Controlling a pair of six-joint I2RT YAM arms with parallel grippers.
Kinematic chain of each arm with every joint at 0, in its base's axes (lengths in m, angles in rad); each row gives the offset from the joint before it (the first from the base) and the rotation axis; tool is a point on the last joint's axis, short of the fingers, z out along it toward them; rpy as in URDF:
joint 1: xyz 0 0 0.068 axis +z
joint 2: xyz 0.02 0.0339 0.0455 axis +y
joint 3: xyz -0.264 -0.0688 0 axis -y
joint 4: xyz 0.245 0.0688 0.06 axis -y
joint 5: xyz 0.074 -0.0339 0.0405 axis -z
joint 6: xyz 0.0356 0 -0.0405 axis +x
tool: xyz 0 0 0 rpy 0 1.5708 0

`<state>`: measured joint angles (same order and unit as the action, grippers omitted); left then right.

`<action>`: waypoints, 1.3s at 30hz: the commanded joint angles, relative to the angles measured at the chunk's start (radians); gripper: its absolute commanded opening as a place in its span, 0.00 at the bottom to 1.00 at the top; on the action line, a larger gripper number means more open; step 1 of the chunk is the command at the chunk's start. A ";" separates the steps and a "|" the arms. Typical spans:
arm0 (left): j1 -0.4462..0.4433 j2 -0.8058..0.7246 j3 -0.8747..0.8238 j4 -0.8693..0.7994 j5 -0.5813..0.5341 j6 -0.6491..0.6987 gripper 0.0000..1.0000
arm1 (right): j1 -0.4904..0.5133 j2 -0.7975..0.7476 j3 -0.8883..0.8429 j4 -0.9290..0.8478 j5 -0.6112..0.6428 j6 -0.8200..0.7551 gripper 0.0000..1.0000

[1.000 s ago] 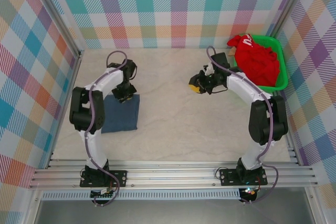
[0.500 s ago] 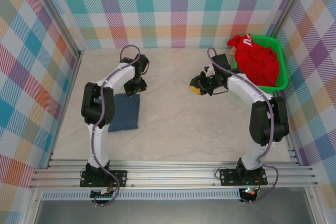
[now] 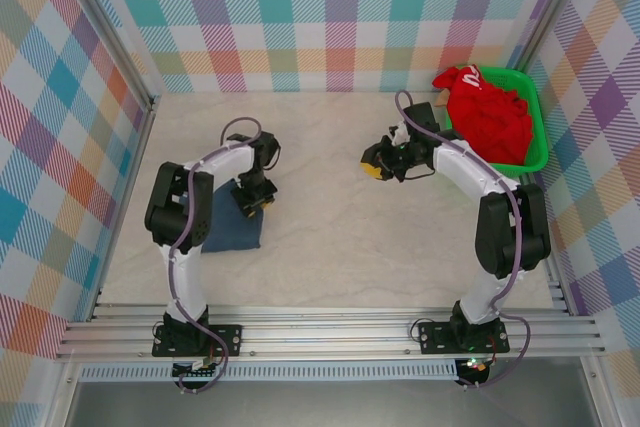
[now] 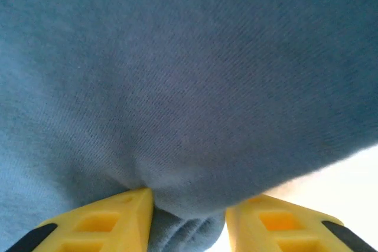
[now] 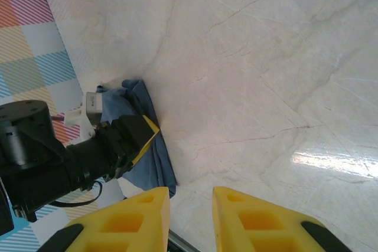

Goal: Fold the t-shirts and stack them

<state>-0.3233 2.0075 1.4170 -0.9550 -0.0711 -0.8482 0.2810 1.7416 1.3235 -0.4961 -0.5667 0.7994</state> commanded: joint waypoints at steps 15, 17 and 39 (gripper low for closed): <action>0.259 -0.396 -0.524 0.022 -0.049 -0.030 0.35 | -0.005 0.005 -0.012 0.035 -0.041 0.007 0.25; 0.256 -0.412 -0.509 0.058 -0.005 -0.033 0.35 | -0.006 0.005 -0.010 0.033 -0.042 0.008 0.25; 0.415 -0.254 -0.174 0.072 -0.004 0.178 0.43 | -0.005 -0.063 -0.108 0.074 -0.022 0.050 0.24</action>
<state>0.0406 1.7275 1.2255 -0.9226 -0.0540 -0.7181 0.2810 1.7176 1.2282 -0.4377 -0.5804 0.8417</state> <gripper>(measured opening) 0.434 0.245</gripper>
